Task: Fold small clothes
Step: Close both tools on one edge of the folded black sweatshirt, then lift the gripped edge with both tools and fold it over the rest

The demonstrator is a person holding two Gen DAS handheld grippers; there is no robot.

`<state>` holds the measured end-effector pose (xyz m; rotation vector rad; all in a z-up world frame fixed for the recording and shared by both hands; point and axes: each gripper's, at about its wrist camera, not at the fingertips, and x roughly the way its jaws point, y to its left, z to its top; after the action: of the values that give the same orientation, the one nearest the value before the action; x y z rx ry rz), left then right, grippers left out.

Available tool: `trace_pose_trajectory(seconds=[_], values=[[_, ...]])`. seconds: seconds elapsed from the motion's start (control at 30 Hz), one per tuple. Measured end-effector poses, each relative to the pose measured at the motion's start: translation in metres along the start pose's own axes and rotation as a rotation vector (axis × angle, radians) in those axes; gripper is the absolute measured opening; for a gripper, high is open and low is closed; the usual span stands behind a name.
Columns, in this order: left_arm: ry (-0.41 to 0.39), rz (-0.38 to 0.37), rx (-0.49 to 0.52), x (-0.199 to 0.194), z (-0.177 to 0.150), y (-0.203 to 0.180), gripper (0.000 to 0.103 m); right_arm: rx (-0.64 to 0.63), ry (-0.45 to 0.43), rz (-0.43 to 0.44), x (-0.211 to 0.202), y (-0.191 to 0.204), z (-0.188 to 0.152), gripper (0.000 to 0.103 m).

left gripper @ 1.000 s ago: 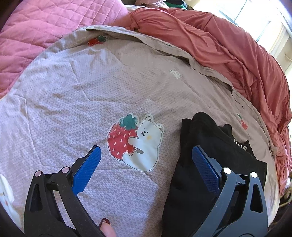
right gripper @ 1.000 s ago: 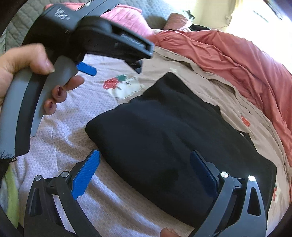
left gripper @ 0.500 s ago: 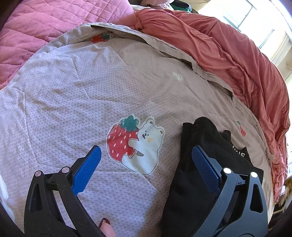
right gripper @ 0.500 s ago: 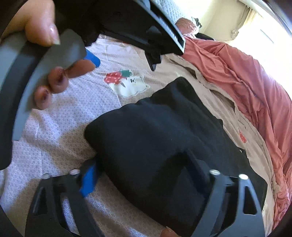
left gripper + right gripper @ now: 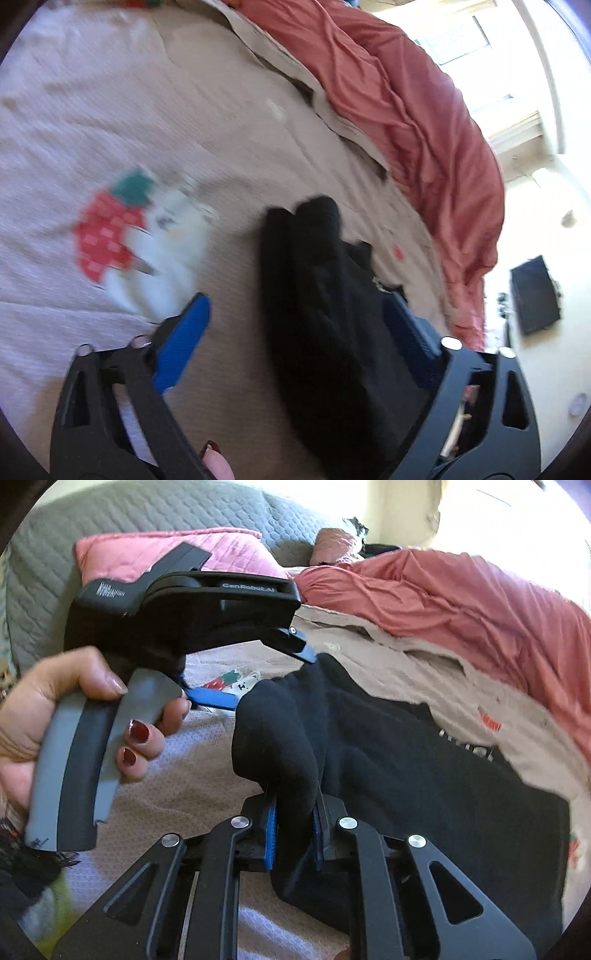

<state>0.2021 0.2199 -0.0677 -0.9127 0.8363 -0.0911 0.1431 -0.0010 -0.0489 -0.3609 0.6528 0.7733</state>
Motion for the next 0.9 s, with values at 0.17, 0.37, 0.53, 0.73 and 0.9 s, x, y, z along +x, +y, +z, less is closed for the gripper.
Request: trace_pose_trajectory(seconds=[0.17,0.37,0.53,0.73,0.9], values=[[0.037,0.000,0.054,0.016,-0.008,-0.013,0.055,0.002,-0.003,0.007,0.000,0.002,-0.004,0.014],[0.081,0.035,0.085,0.041,-0.014,-0.016,0.042,0.018,-0.006,0.017,-0.001,0.001,-0.006,0.014],[0.067,0.059,0.119,0.042,-0.015,-0.023,0.017,0.018,0.001,0.012,0.002,0.001,-0.007,0.014],[0.025,0.100,0.193,0.031,-0.019,-0.043,0.013,0.038,-0.009,-0.008,-0.005,-0.001,-0.008,0.014],[-0.012,0.085,0.245,0.015,-0.027,-0.068,0.012,0.089,-0.044,-0.022,-0.023,-0.009,-0.012,0.014]])
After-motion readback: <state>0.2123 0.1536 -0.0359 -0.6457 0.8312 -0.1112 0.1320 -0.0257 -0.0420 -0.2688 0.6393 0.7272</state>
